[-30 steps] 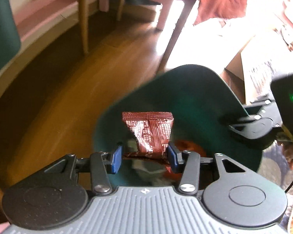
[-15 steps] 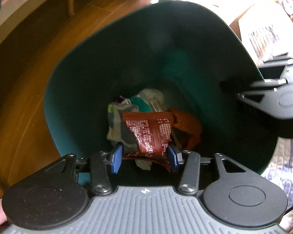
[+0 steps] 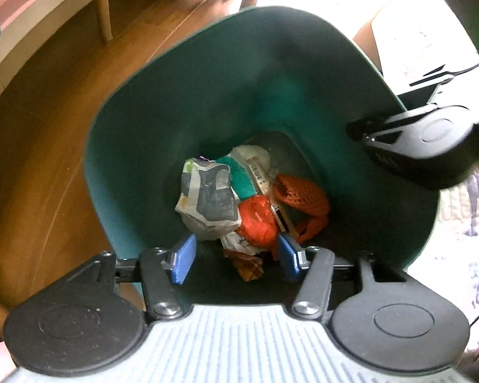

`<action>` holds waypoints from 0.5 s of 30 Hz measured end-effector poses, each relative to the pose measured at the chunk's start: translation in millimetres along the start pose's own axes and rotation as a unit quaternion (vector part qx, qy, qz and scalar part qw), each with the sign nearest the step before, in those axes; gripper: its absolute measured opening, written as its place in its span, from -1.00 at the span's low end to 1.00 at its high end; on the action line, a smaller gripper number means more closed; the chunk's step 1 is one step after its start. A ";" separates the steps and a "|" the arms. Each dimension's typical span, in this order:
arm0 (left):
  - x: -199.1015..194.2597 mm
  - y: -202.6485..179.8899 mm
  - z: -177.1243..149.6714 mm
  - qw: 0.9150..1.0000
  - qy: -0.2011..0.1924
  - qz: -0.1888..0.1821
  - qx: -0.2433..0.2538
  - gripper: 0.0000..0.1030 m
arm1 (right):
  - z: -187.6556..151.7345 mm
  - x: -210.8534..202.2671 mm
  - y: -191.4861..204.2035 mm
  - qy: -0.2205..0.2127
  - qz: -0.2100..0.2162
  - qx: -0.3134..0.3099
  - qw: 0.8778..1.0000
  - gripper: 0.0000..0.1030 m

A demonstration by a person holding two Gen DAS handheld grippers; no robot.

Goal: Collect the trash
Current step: 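Carry the red snack wrapper with the left tool into the teal bin and release, then lower the left tool to the floor and grasp the white tissue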

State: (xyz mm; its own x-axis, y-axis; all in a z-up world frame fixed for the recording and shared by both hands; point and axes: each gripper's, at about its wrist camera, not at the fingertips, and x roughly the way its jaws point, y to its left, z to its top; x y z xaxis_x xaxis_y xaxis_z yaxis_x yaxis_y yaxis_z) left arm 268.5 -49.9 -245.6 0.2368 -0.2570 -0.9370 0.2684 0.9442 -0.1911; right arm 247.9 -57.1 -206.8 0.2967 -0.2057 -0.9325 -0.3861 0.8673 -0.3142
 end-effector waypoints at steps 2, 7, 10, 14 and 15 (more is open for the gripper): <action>-10.6 4.0 -4.7 1.000 -0.008 -0.002 0.003 0.15 | 0.3 0.9 -0.4 0.000 -0.007 0.002 1.000 -0.82; -32.5 15.5 -20.6 0.999 -0.032 0.018 0.011 0.38 | 0.1 -0.6 -2.5 -0.004 -0.008 0.007 1.000 -0.82; -39.3 26.3 -26.3 0.999 -0.038 0.031 -0.003 0.39 | -2.4 -3.7 -2.8 -0.003 -0.007 0.011 1.000 -0.82; -48.2 41.3 -28.5 0.998 -0.053 0.038 -0.018 0.48 | -3.9 -3.8 -3.3 -0.002 -0.010 0.017 1.000 -0.84; -48.9 45.5 -29.3 0.997 -0.056 0.040 -0.022 0.56 | -4.4 -3.5 -2.4 -0.002 -0.014 0.016 1.000 -0.86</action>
State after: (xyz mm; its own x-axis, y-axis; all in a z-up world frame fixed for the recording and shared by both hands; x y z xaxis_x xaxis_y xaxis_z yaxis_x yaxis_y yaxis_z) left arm 241.8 11.7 -217.1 0.3599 -0.2001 -0.9113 0.2046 0.9699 -0.1321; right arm 244.0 -60.5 -203.6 0.3101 -0.2278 -0.9230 -0.3491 0.8757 -0.3335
